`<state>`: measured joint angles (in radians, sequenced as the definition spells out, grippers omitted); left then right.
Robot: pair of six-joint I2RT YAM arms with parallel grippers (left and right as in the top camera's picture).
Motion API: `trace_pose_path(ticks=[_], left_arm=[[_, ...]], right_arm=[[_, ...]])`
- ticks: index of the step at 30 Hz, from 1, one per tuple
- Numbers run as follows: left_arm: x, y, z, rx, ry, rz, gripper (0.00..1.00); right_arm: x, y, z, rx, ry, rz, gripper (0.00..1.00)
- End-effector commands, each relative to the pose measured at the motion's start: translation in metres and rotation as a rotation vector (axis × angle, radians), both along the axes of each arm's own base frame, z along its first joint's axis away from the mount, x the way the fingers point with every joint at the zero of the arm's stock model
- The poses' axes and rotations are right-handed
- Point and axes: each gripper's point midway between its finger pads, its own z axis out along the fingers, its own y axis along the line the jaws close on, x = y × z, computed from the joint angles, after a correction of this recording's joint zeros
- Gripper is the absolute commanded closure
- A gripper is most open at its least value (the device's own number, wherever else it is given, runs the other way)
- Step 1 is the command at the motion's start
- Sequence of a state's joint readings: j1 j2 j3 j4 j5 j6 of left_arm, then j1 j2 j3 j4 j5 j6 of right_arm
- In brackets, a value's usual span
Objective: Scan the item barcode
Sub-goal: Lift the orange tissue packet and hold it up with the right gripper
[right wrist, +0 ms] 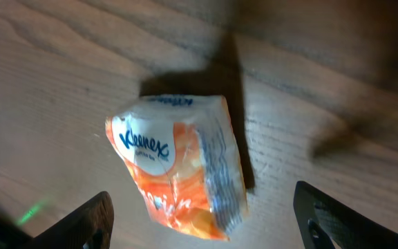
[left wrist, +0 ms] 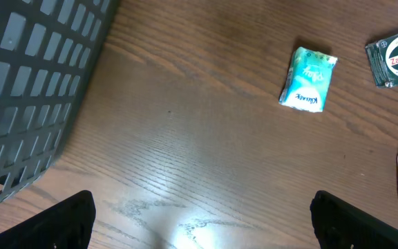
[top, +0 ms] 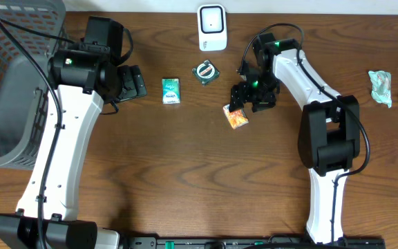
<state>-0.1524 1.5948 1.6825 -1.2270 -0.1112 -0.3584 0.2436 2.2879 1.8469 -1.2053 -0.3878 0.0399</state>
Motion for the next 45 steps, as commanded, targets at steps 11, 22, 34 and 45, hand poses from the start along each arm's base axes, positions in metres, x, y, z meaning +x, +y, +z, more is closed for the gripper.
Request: trace_pose_path(ticks=[11,22,34,45], left_arm=[[0.0,0.003,0.005,0.014,-0.013,-0.002,0.02],[0.0,0.003,0.005,0.014,-0.014,-0.002,0.02],[0.0,0.003,0.005,0.014,-0.013,-0.002,0.02],[0.0,0.003,0.005,0.014,-0.014,-0.002,0.02]], right_arm=[[-0.022,0.006,-0.029,0.063,0.063,0.004,0.76],[-0.012,0.02,0.035,0.388,0.01,0.065,0.99],[0.002,0.016,0.12,0.958,-0.127,0.028,0.99],[-0.012,-0.018,0.148,1.032,-0.203,0.019,0.99]])
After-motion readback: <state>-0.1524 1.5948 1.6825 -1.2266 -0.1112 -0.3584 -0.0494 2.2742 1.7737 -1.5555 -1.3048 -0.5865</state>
